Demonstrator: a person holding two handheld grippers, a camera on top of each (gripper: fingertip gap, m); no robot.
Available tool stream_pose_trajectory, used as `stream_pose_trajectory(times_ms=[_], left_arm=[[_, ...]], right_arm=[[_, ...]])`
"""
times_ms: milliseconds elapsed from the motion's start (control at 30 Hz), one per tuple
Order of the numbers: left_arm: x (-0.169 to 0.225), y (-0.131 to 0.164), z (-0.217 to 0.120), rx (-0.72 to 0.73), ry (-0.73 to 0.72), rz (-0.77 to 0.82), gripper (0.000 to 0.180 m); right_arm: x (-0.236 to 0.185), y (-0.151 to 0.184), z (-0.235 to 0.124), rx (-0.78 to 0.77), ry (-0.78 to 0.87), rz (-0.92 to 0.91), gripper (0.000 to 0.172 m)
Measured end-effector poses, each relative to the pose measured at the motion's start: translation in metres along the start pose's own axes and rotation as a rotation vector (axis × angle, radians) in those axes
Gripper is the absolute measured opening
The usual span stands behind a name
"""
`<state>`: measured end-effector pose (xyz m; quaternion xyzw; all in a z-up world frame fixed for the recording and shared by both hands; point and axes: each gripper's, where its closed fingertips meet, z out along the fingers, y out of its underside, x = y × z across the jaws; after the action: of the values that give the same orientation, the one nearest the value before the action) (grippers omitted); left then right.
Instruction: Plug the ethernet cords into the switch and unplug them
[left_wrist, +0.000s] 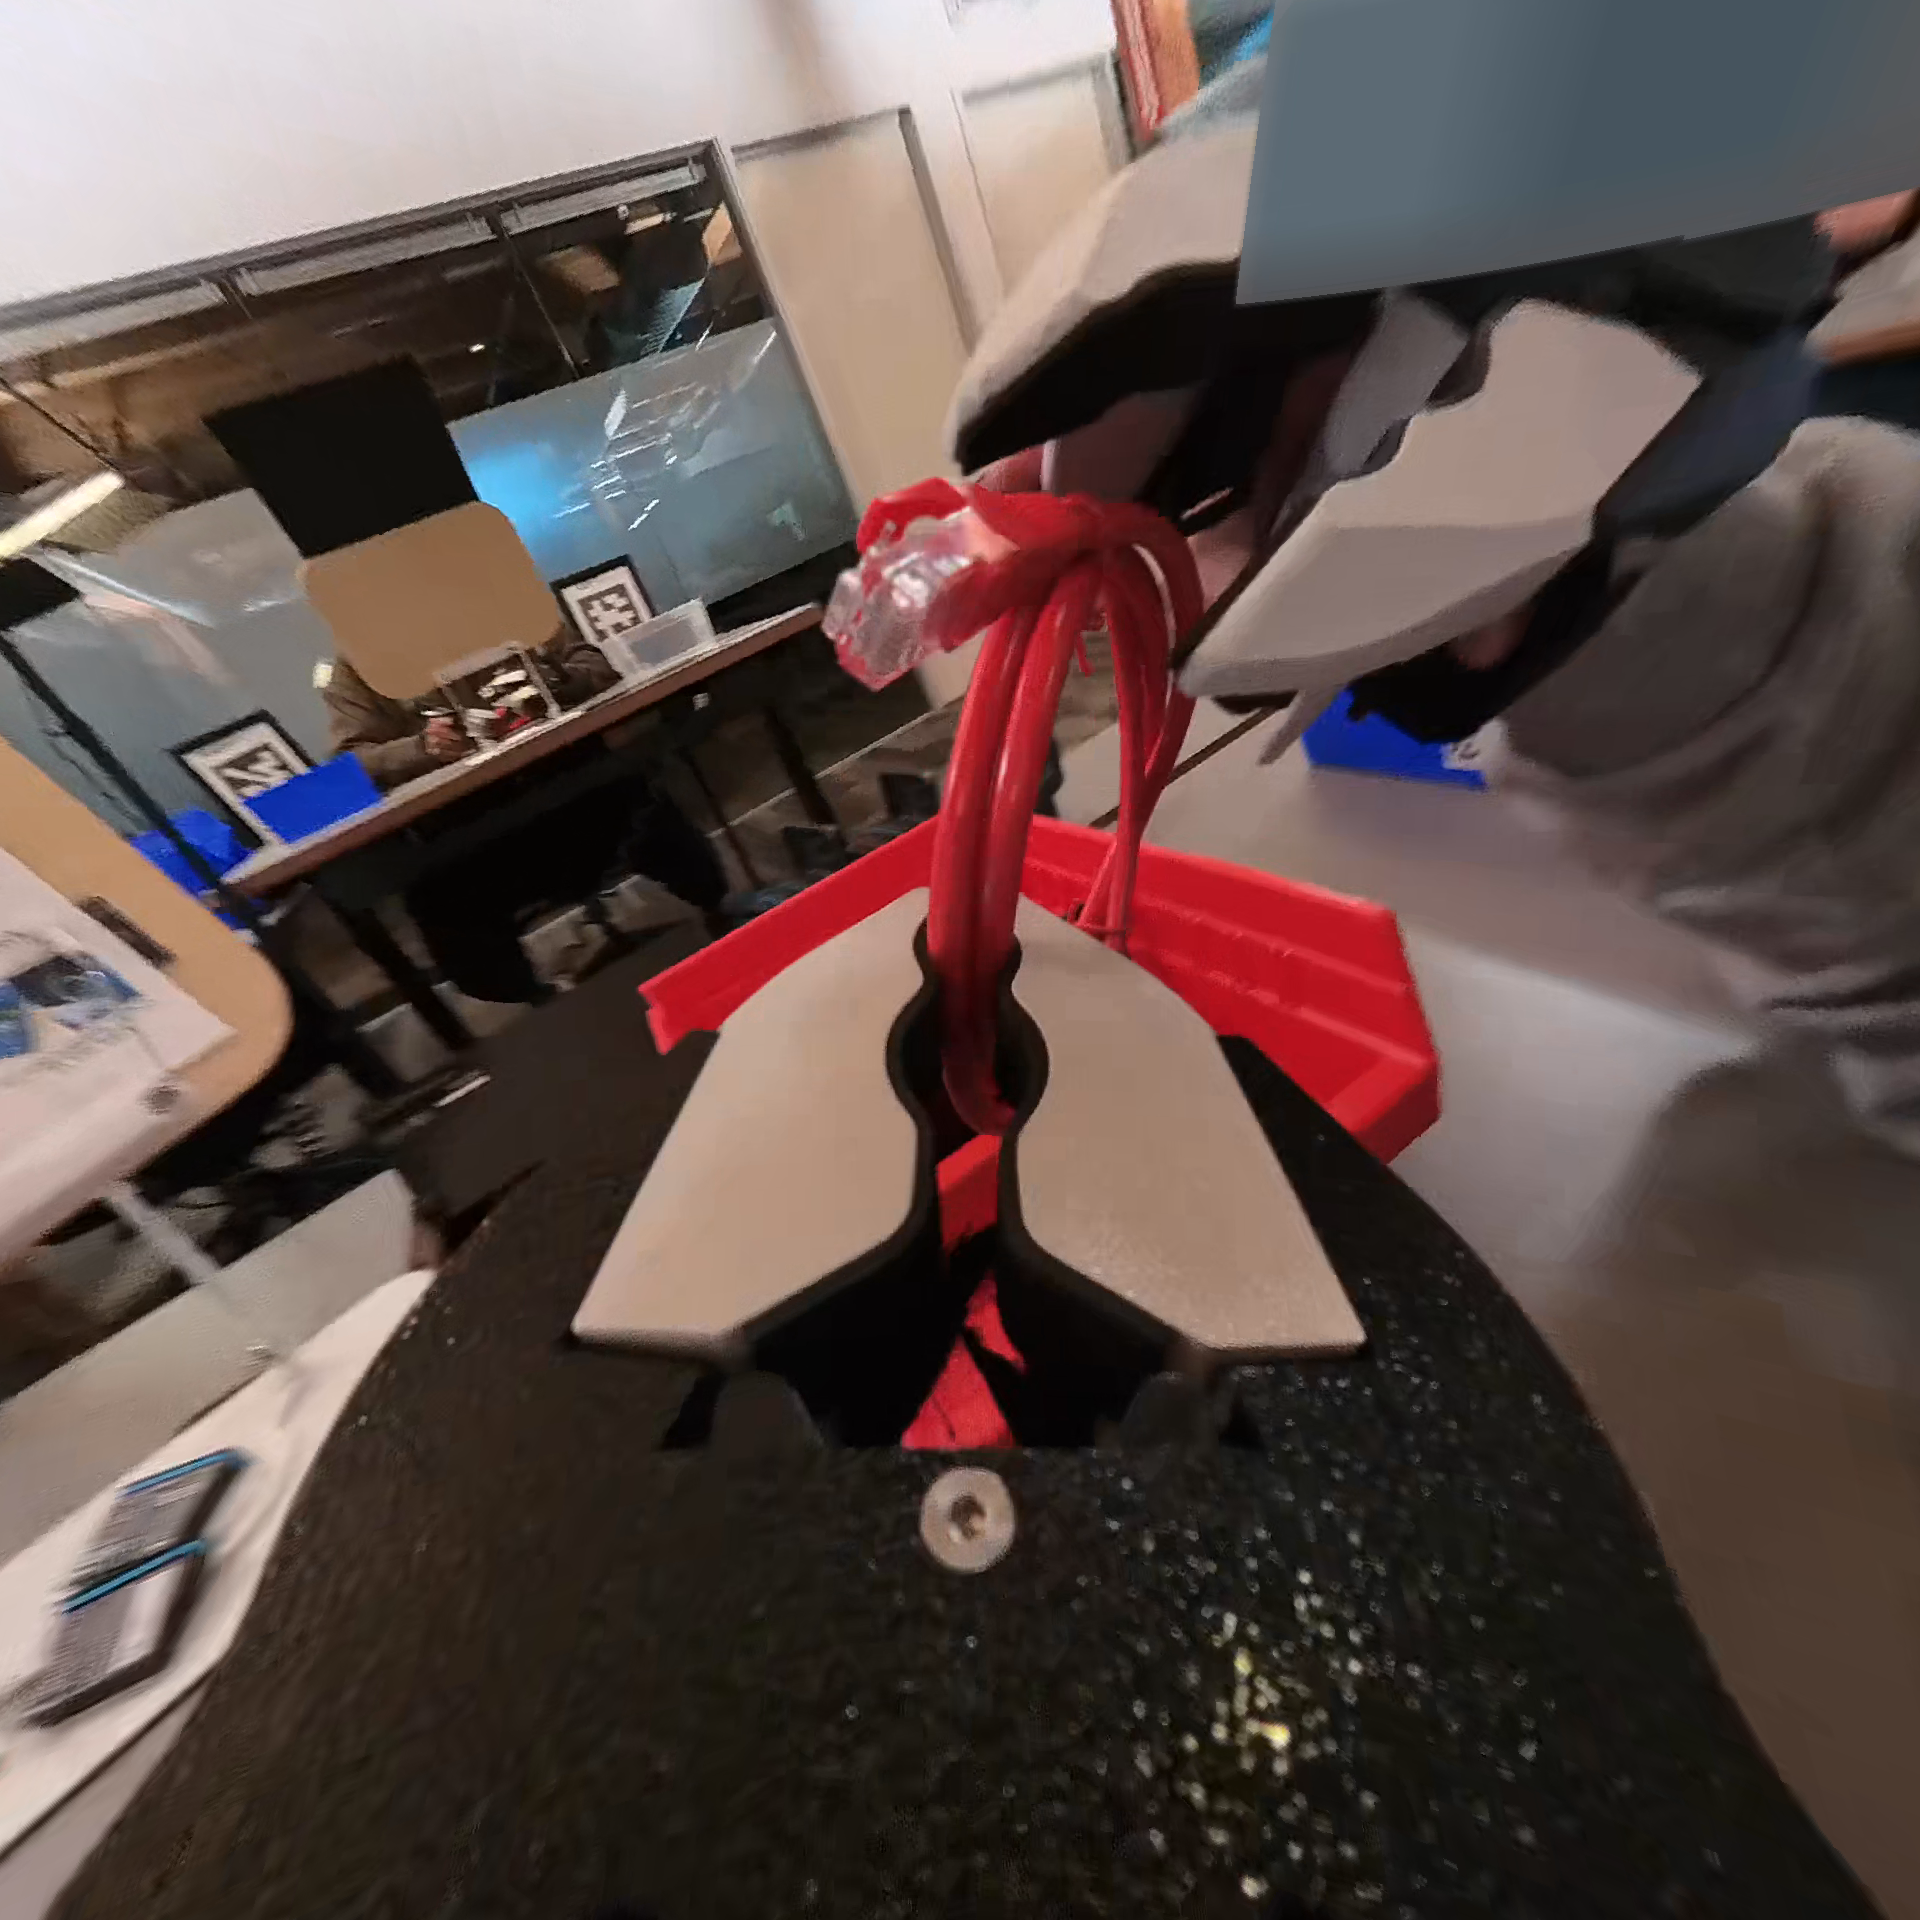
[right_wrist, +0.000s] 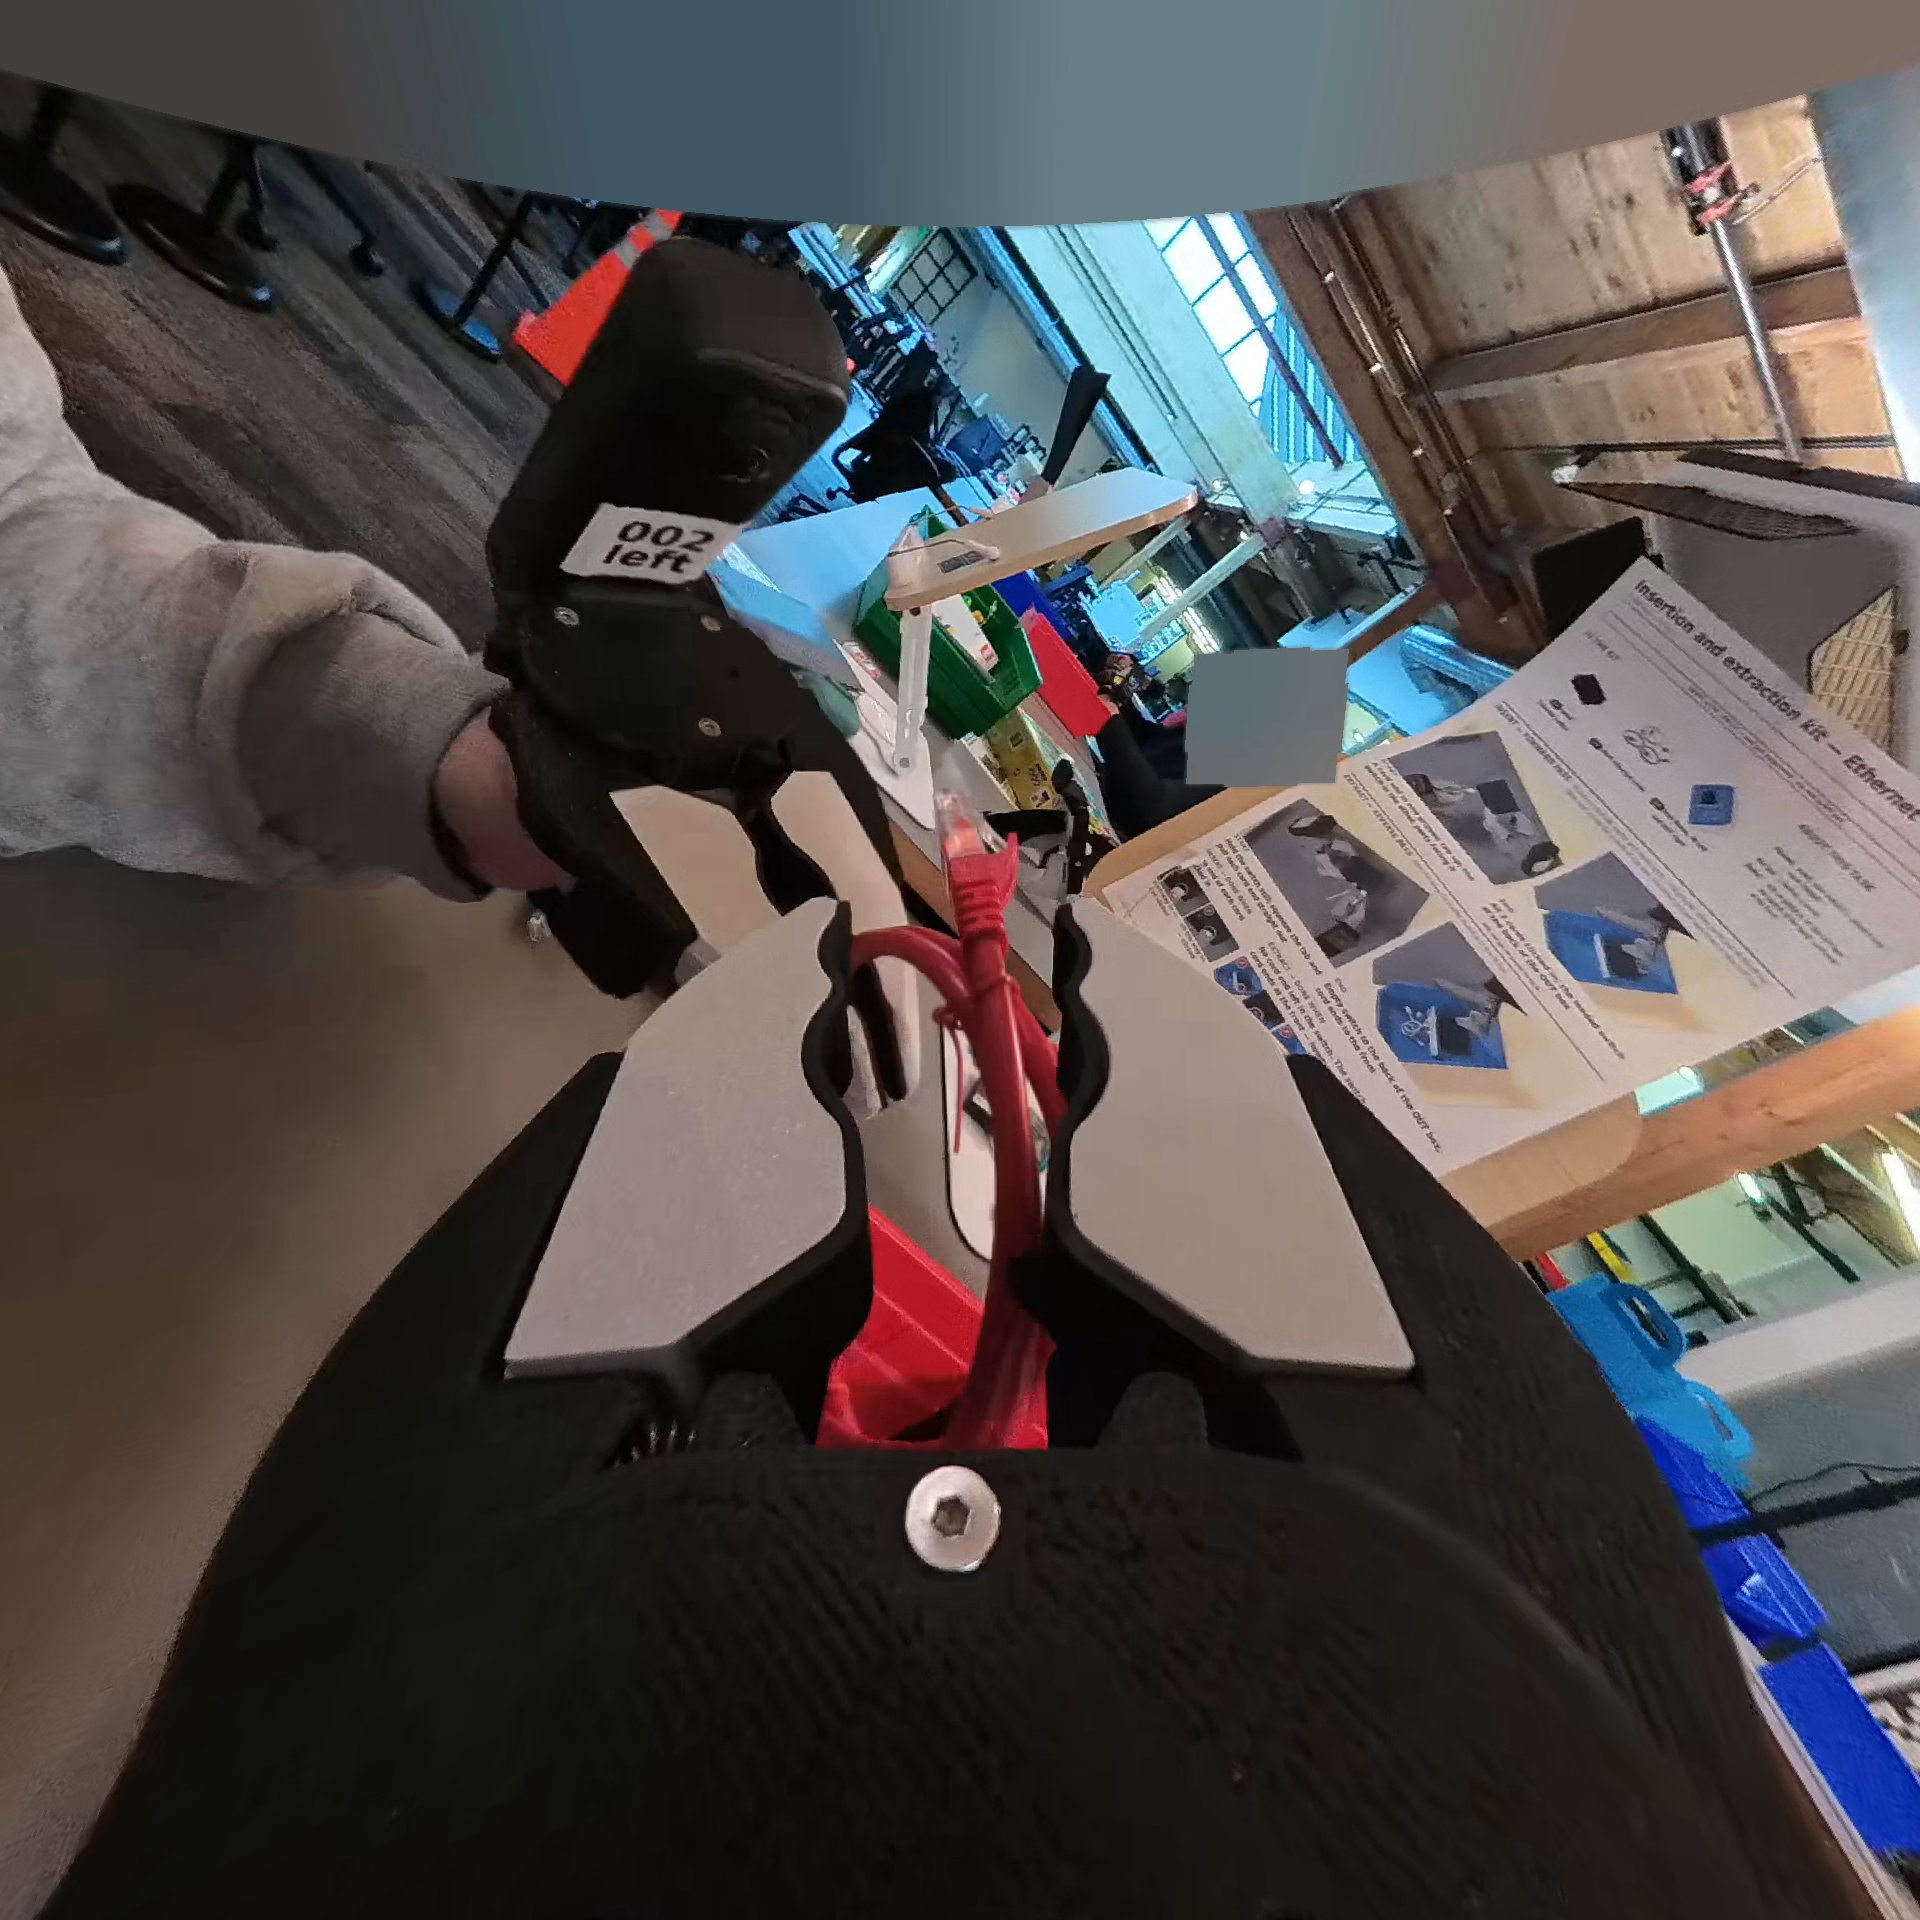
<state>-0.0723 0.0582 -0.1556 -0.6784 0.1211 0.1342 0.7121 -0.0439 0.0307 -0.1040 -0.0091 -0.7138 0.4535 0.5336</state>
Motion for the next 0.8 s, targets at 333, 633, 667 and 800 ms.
stream_pose_trajectory(times_ms=[333, 633, 667, 800], left_arm=[[0.022, 0.002, -0.016, 0.155, -0.033, -0.135, 0.005], [0.017, 0.01, -0.021, 0.15, -0.044, -0.138, 0.004], [0.016, 0.011, -0.021, 0.136, -0.058, -0.11, 0.004], [0.017, 0.018, -0.019, 0.083, -0.082, -0.031, 0.004]], right_arm=[[-0.019, -0.003, 0.003, 0.015, -0.128, 0.082, 0.03], [-0.021, 0.0, 0.011, -0.004, -0.155, 0.214, 0.018], [-0.021, 0.001, 0.011, -0.015, -0.156, 0.205, 0.019], [-0.029, 0.001, 0.012, -0.031, -0.196, 0.204, 0.018]])
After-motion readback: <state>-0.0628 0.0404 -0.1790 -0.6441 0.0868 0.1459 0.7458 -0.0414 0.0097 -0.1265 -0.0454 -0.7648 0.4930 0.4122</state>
